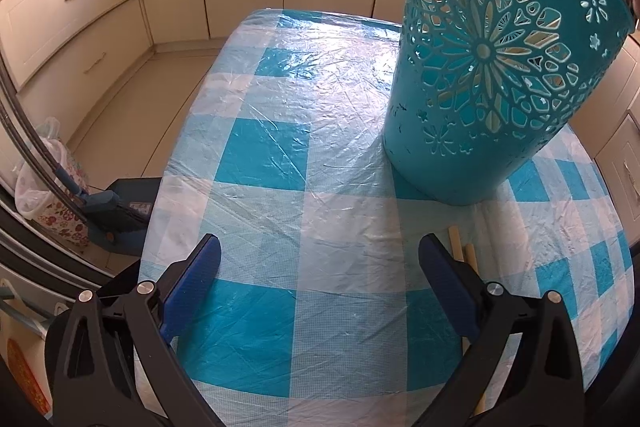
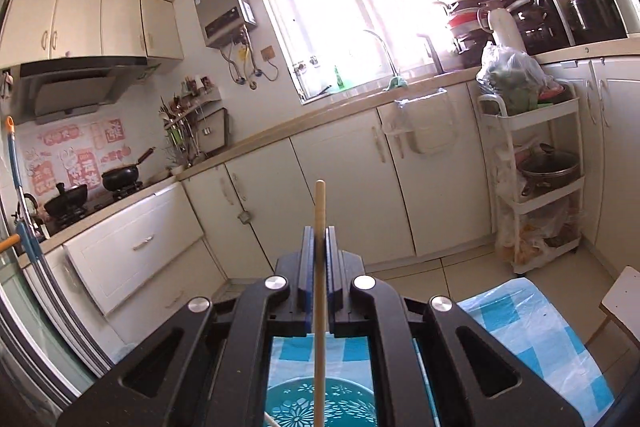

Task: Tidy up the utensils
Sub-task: 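Lift the right tool's chopstick over the teal basket and open to drop it, then lower the open right tool to another loose chopstick while the left tool approaches one beside the basket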

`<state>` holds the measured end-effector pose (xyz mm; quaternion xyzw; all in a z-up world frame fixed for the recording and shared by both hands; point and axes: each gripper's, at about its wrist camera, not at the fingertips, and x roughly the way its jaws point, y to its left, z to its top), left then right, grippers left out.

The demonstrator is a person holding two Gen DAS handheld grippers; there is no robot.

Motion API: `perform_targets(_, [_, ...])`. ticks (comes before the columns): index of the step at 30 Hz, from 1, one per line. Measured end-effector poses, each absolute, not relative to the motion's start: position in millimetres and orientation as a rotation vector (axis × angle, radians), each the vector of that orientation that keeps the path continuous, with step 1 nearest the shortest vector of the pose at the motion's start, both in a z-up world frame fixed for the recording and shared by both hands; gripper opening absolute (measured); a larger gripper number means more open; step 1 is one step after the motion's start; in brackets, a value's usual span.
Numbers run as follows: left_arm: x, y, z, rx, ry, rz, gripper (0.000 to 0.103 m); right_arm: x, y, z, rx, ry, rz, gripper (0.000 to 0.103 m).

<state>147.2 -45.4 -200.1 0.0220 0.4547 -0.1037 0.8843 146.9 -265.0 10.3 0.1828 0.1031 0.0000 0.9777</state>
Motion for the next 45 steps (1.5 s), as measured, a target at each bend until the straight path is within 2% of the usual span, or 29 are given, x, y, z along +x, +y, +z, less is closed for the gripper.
perform_targets(14, [146, -46, -199, 0.042, 0.945, -0.216, 0.095, 127, -251, -8, 0.271, 0.278, 0.031, 0.008])
perform_targets(18, [145, -45, -199, 0.045, 0.941, -0.216, 0.095, 111, -260, -6, 0.287, 0.275, 0.024, 0.023])
perform_targets(23, [145, -44, -198, 0.041, 0.941, -0.213, 0.095, 68, -275, 2, 0.304, 0.211, 0.000, 0.027])
perform_targets(25, [145, -44, -198, 0.038, 0.937, -0.210, 0.095, 43, -281, 3, 0.313, 0.187, -0.015, 0.031])
perform_targets(27, [145, -43, -197, 0.034, 0.930, -0.203, 0.095, 18, -283, -1, 0.319, 0.182, -0.030, 0.040])
perform_targets(28, [145, -43, -197, 0.031, 0.927, -0.200, 0.095, 8, -283, -6, 0.313, 0.192, -0.032, 0.041])
perform_targets(31, [145, -41, -196, 0.020, 0.922, -0.192, 0.095, -12, -272, -35, 0.281, 0.301, -0.024, 0.041])
perform_targets(35, [146, -40, -196, 0.010, 0.921, -0.180, 0.095, -1, -249, -96, 0.270, 0.573, 0.044, 0.041])
perform_targets(37, [146, -38, -196, 0.001, 0.918, -0.172, 0.095, 11, -240, -122, 0.288, 0.683, 0.086, 0.032])
perform_targets(41, [147, -31, -196, -0.032, 0.915, -0.157, 0.095, 31, -221, -147, 0.274, 0.790, 0.129, 0.028])
perform_targets(45, [149, -26, -197, -0.062, 0.922, -0.148, 0.095, 43, -204, -157, 0.231, 0.835, 0.143, 0.028])
